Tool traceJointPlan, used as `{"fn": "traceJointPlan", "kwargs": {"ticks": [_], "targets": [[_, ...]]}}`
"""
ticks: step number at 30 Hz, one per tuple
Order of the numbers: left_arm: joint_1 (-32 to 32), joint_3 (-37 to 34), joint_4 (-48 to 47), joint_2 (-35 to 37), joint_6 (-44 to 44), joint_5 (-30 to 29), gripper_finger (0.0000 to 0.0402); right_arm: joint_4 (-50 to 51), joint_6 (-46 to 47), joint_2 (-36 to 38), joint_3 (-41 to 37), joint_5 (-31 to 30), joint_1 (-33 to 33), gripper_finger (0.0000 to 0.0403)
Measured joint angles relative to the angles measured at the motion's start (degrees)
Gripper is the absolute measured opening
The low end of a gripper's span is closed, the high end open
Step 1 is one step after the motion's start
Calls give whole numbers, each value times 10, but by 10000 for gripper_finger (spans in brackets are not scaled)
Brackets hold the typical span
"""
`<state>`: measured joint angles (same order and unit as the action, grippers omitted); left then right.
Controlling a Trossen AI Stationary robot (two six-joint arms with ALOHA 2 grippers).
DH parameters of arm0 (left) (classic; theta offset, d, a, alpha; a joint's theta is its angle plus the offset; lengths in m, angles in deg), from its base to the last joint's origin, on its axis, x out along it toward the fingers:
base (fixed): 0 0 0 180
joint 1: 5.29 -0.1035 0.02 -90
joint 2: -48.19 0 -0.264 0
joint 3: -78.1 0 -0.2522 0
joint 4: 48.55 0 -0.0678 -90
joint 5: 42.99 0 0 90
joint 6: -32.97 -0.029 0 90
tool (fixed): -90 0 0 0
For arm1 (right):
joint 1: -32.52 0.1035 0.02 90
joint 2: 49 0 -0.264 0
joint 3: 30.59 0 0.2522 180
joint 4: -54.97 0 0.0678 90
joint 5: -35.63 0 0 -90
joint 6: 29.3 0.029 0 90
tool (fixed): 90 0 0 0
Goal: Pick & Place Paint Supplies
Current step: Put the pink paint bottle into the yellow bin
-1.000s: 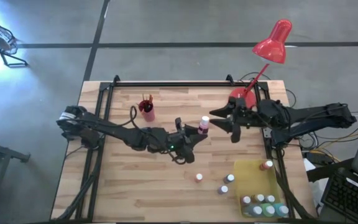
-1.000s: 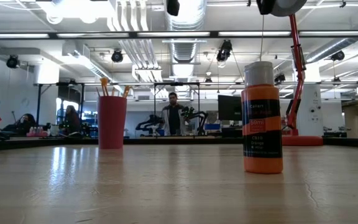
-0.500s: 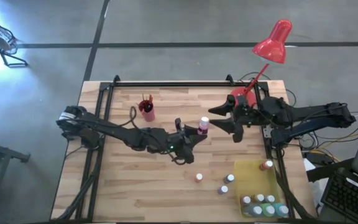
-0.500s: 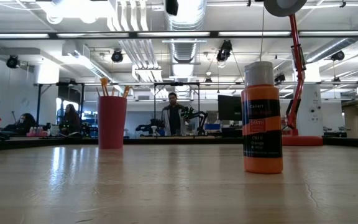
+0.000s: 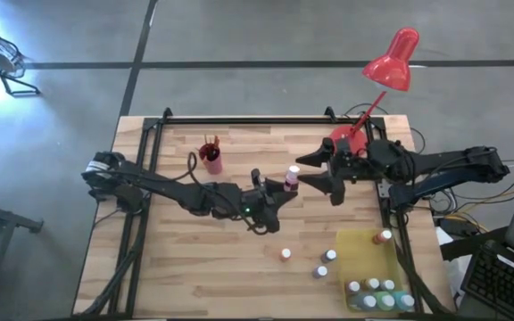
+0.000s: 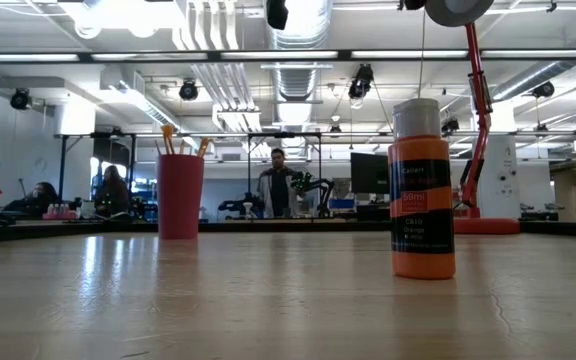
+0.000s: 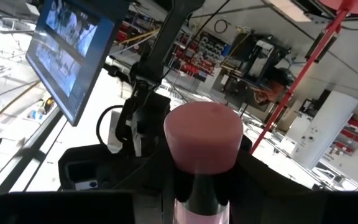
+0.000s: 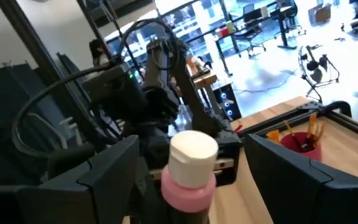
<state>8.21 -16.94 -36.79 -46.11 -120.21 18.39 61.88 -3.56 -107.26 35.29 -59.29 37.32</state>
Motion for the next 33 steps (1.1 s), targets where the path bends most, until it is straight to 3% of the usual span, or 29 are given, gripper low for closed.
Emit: {"fn": "traceJointPlan", "kwargs": {"ticks": [33], "targets": [[0,0,-3,0,3,-9,106,-58,-21,-52,0,-3,0,204]]}}
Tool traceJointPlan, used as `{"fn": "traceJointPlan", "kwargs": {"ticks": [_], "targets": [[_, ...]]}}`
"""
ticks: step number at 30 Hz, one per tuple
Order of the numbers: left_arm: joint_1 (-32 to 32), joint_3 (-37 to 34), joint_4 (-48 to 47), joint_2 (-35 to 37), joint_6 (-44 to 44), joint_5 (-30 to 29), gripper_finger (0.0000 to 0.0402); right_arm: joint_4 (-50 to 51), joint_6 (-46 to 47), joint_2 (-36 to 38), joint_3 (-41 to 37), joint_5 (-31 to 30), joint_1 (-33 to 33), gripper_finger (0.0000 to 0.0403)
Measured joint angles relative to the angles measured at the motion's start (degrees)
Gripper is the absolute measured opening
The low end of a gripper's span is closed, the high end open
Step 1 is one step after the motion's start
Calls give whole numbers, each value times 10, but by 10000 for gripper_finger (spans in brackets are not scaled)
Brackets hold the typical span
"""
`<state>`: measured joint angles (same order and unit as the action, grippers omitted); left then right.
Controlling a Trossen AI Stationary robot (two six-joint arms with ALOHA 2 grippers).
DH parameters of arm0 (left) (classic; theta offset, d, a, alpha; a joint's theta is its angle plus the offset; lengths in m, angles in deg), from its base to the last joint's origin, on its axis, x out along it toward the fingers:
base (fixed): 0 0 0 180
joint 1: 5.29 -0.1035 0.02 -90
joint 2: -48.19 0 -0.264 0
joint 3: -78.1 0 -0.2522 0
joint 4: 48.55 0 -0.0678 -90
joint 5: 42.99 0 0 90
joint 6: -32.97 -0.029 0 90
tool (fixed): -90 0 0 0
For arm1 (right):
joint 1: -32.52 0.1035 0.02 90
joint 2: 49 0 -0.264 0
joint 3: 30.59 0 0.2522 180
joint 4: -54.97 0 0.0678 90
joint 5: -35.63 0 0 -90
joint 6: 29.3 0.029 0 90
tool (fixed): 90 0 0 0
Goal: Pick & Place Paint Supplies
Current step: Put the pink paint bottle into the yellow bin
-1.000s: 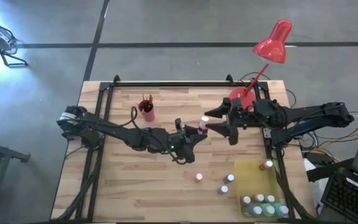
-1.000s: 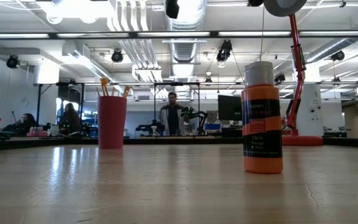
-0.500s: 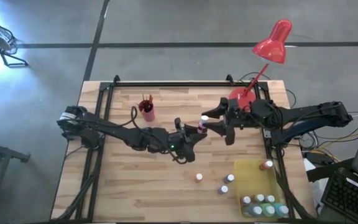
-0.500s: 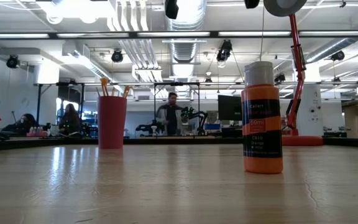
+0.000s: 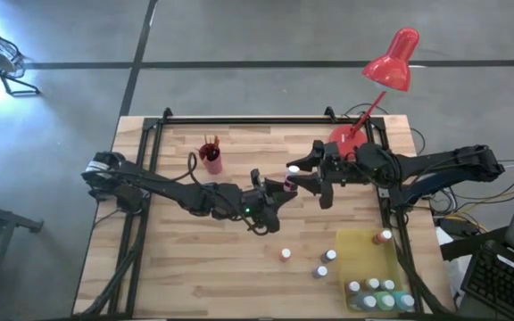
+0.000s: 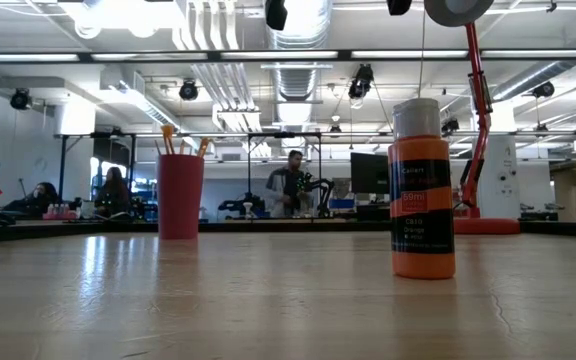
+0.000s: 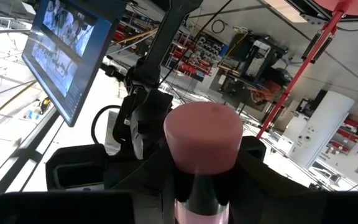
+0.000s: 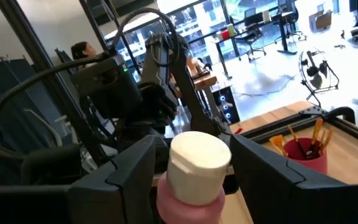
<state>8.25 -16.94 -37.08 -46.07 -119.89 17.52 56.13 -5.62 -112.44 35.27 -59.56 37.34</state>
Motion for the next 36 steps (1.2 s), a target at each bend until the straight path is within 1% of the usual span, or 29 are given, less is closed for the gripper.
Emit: {"fn": "traceJointPlan", "kwargs": {"ticks": [6,9,16,22,24,30,33,36], "targets": [[0,0,0,0,1,0,106,0,-2,-4,0,0,0,183],[0,0,0,0,2,0,106,0,-5,-4,0,-10,0,170],[0,0,-2,0,-1,-2,106,-2,-9,-4,0,-10,0,114],[0,0,-8,0,6,-2,105,0,-9,-4,0,-10,0,114],[0,0,-8,0,28,0,121,0,-7,-4,0,-10,0,114],[0,0,-9,3,154,9,202,3,-15,1,0,-8,1,114],[0,0,-8,7,197,10,224,18,-15,15,0,-8,1,114],[0,0,-9,12,262,11,234,56,-15,40,0,-22,1,114]]}}
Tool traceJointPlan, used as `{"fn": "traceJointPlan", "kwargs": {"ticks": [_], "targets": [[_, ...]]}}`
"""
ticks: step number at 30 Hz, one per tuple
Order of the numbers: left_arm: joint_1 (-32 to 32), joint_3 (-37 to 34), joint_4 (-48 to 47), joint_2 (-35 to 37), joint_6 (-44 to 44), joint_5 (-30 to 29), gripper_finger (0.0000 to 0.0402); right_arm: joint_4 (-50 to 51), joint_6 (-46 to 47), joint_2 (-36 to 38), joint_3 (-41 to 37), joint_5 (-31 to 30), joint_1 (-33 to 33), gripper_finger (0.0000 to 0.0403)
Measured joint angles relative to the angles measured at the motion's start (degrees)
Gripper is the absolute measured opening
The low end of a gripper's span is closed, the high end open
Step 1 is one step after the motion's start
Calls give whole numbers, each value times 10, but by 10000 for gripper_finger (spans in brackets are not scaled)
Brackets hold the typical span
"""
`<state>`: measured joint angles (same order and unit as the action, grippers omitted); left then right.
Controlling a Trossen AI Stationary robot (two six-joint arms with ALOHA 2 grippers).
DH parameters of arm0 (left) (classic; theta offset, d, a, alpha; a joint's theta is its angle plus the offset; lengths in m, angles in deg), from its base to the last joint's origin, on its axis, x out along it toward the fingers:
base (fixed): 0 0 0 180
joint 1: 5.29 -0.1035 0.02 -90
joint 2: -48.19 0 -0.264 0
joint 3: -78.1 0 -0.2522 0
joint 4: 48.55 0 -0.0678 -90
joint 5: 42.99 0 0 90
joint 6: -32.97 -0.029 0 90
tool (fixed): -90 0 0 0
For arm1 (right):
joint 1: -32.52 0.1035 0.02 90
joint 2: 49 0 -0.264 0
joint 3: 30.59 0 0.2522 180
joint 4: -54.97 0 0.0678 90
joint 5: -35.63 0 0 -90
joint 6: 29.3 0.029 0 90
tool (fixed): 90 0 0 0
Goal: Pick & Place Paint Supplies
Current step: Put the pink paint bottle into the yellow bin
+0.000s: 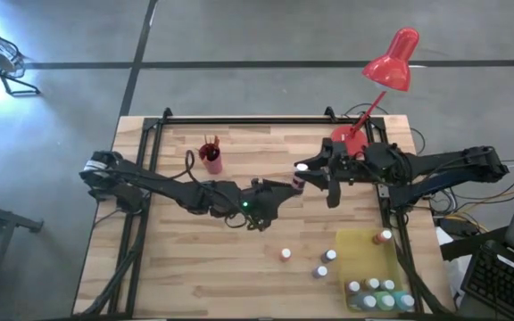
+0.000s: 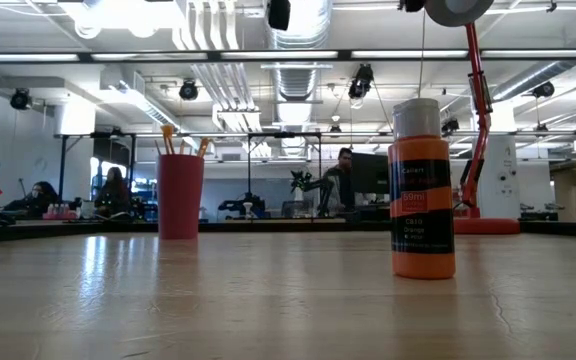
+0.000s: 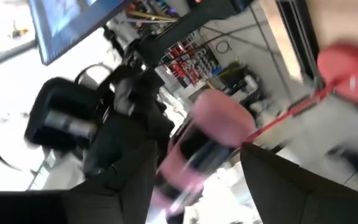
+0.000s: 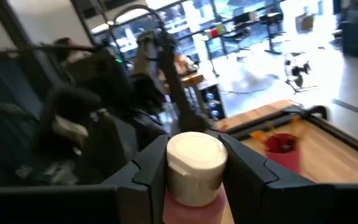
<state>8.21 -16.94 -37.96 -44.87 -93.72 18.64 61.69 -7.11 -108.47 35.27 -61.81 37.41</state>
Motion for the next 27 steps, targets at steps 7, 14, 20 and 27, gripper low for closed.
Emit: {"fn": "traceJointPlan", "kwargs": {"ticks": [7,14,20,27], "targets": [[1,0,-15,34,367,13,235,105,11,81,0,-37,-1,114],[-32,-2,-117,97,829,110,232,181,2,158,0,-53,3,114],[-99,-3,-136,121,1164,409,229,213,-66,191,0,-55,28,114],[-149,-4,-146,121,1284,521,229,219,-129,187,0,-58,103,114]]}}
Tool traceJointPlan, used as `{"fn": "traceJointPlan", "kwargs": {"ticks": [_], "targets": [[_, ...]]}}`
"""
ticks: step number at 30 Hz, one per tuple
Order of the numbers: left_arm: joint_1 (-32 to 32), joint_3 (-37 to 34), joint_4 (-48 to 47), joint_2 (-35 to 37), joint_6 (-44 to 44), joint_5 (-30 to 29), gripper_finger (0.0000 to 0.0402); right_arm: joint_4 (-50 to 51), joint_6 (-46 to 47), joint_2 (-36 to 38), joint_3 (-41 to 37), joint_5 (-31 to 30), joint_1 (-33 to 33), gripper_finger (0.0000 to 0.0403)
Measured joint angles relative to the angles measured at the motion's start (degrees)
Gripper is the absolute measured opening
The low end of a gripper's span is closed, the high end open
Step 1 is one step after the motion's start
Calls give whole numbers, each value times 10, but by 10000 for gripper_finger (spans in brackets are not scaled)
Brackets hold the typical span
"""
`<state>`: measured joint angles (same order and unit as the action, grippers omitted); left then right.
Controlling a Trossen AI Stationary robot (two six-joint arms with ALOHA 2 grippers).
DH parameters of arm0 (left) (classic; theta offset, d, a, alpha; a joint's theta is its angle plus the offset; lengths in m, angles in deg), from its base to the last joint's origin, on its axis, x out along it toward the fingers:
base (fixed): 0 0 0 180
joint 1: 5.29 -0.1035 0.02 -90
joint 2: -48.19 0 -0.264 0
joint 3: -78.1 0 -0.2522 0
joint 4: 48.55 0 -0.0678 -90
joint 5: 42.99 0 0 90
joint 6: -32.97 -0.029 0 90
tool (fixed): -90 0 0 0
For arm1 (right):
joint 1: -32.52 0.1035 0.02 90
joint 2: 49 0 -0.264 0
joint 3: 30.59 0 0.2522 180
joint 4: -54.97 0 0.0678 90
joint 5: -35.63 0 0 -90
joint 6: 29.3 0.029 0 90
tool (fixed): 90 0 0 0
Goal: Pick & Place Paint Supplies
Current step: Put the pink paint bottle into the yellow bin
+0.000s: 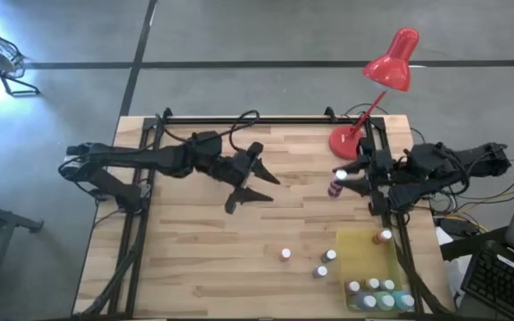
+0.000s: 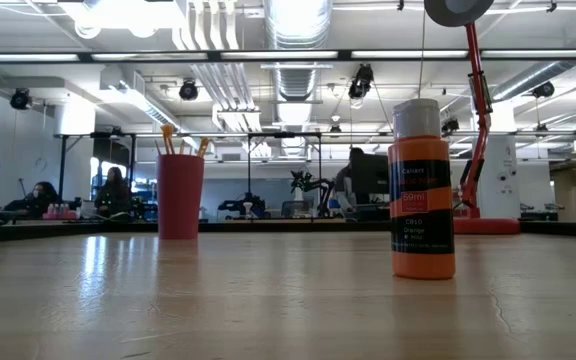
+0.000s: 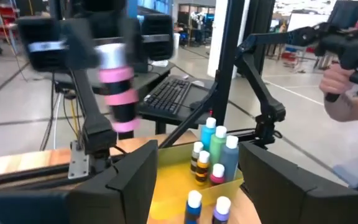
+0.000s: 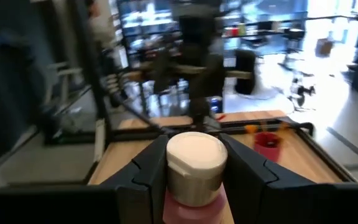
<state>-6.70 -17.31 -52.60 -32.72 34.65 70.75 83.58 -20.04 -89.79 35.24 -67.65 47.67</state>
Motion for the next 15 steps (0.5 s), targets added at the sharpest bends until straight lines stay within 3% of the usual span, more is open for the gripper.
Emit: {"fn": "traceJointPlan", "kwargs": {"ticks": [4,8,15], "targets": [[-10,-12,1,10,8,10,229,0,-36,-12,0,-17,70,114],[-23,-59,39,40,18,-18,229,12,-56,-20,0,-89,145,114],[-37,-182,105,129,17,-216,229,107,36,-26,-2,-338,282,114]]}}
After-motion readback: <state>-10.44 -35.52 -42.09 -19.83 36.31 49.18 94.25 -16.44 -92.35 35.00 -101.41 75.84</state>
